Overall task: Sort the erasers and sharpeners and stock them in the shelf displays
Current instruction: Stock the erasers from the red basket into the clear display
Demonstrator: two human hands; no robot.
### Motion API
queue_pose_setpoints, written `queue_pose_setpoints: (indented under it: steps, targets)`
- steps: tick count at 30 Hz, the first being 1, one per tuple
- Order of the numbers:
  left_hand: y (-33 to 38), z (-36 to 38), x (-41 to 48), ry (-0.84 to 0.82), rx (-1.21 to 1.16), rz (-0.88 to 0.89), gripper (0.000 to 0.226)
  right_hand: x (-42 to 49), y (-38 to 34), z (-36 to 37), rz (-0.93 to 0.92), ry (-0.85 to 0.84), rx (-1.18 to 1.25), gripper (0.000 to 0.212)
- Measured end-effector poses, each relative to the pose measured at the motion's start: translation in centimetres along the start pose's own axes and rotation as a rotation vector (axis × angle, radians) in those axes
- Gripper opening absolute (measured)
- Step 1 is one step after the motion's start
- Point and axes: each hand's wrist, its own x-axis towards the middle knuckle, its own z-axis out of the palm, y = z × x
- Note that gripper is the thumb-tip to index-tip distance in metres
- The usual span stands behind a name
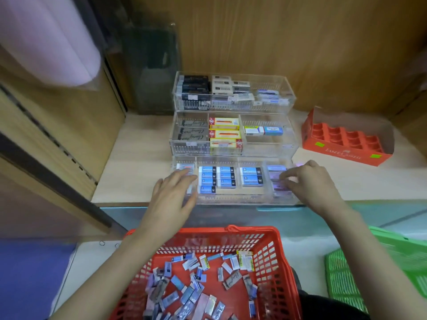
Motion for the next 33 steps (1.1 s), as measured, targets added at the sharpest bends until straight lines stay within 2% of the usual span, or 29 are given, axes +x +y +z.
queue_pose_setpoints:
  steps: [2,3,6,9,12,18,25,29,30,33]
  targets:
    - [-1.2,-0.7,0.6,0.027,0.018,-0.039,0.063,-0.5,-2.8,-0.1,-0.085,0.157,0.160,0.017]
    - [-1.6,-1.1,1.0,0.029,0.010,-0.058,0.067,-0.5,-4.8,0.1,-0.128,0.162,0.260,0.015]
    - [-2.8,-1.4,1.9,0.007,-0.027,-0.074,0.081,0.5,-11.0,2.2,-0.196,-0.037,0.447,0.016]
    - [-3.6,-1.1,2.3,-0.049,-0.063,-0.099,0.092,2.5,-14.9,4.8,-0.097,-0.107,0.545,0.042]
    - [-4.1,-1.2,2.4,-0.086,-0.040,-0.083,0.090,4.1,-16.4,6.4,0.011,-0.140,0.508,0.047]
    - [-4.3,-1.7,2.2,-0.130,-0.019,-0.060,0.080,4.3,-16.1,8.2,0.004,-0.099,0.456,0.044]
    - [-4.2,-1.4,2.0,-0.100,-0.047,-0.055,0.048,3.8,-16.2,8.2,-0.038,0.001,0.409,0.039]
    - [-4.1,-1.4,2.0,-0.104,-0.093,-0.063,0.077,3.8,-16.3,8.0,-0.055,0.059,0.424,0.039]
    - [-4.1,-1.4,2.0,-0.100,-0.093,-0.064,0.075,3.8,-16.3,7.9,-0.062,0.066,0.433,0.039]
    - [-4.0,-1.4,2.0,-0.087,-0.067,-0.059,0.047,3.9,-16.2,7.7,-0.080,0.084,0.456,0.041]
